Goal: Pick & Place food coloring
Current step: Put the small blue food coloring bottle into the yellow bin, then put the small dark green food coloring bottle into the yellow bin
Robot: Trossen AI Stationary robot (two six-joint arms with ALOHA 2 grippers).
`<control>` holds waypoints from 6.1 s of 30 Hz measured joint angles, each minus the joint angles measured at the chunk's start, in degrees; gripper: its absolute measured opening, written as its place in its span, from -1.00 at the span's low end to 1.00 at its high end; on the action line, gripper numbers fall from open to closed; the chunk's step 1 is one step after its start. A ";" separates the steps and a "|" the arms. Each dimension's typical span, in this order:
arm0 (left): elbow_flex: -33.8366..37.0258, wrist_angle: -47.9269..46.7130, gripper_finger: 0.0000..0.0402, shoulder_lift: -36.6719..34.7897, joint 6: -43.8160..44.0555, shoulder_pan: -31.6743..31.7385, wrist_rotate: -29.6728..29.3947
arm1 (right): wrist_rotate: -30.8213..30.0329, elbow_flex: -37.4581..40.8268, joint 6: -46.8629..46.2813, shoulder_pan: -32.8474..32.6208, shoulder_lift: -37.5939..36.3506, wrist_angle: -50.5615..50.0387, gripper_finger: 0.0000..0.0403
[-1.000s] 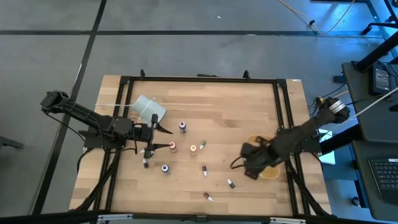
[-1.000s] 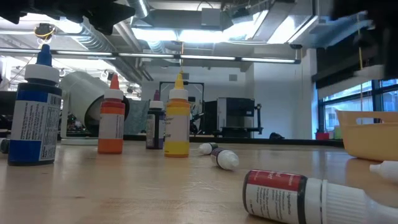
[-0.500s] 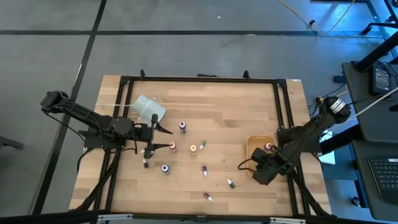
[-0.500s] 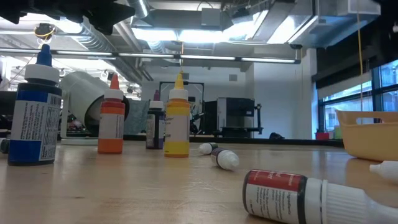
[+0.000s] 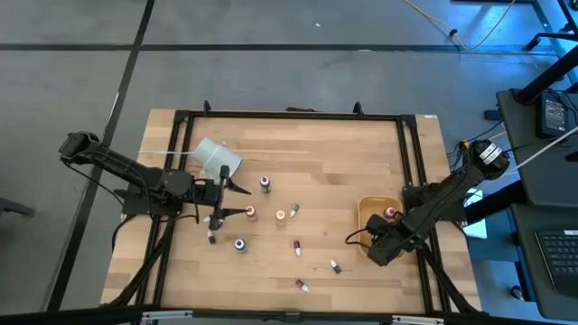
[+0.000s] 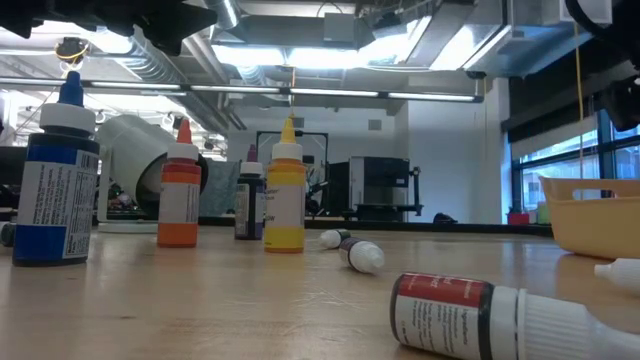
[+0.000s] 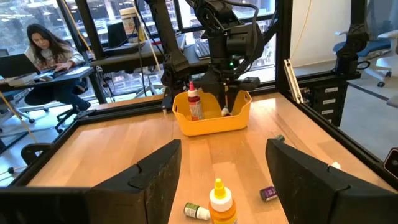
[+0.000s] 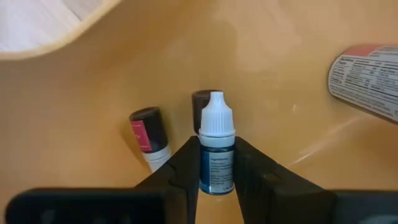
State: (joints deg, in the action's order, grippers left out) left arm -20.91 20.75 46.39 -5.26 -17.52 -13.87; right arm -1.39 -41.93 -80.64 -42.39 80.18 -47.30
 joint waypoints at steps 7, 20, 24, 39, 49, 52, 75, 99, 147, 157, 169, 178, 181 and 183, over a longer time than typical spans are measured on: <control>0.00 0.00 0.13 0.00 0.02 0.00 0.00 | 0.00 0.00 0.05 0.00 0.00 0.01 -0.30; 0.00 -0.02 0.13 0.00 0.02 -0.02 0.00 | -12.12 -13.06 0.85 0.01 -1.57 -13.29 -0.14; 0.00 -0.02 0.13 0.00 0.02 -0.02 0.00 | -15.37 -18.95 7.95 0.73 -1.55 -7.80 -0.15; 0.00 -0.02 0.13 0.00 0.00 -0.02 0.00 | -12.04 -20.46 36.59 3.70 2.60 19.98 -0.16; 0.00 -0.02 0.13 0.00 0.00 0.00 0.00 | -12.48 -20.44 36.66 3.72 3.08 20.62 -0.09; 0.00 -0.01 0.13 0.00 0.00 -0.02 0.00 | -12.47 -20.42 37.07 3.72 3.44 20.77 0.08; 0.00 0.08 0.15 0.02 0.00 0.00 -0.11 | 5.39 -22.89 22.36 9.26 15.85 15.01 0.54; 0.00 0.10 0.14 0.00 -3.02 0.00 -0.09 | 6.97 -34.29 21.18 9.99 33.29 2.90 0.54; 0.00 0.01 0.14 0.00 -2.82 -0.01 -0.09 | 1.91 -47.19 35.31 9.34 33.71 -19.86 -0.62; 0.02 -0.32 0.13 0.00 -2.99 0.00 -0.09 | -6.40 -47.74 25.45 3.97 25.27 -34.32 -0.61; 0.02 0.04 0.13 0.00 -2.99 0.00 -0.07 | -4.17 -21.42 8.30 0.81 6.41 -20.18 -0.59; 0.02 0.04 0.15 0.00 -2.99 0.00 -0.11 | -1.27 -6.71 6.34 0.83 1.84 -5.07 -0.59; 0.02 0.02 0.15 0.00 -2.99 0.00 -0.07 | 0.21 -4.08 6.36 0.83 1.84 -0.72 -0.59; 0.02 0.03 0.14 0.00 -2.97 0.00 -0.04 | 0.90 -2.80 6.38 0.83 1.84 1.41 -0.59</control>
State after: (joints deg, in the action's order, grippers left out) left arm -20.88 20.78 46.39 -8.23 -17.52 -13.91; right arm -0.48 -44.73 -74.26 -41.56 82.02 -45.88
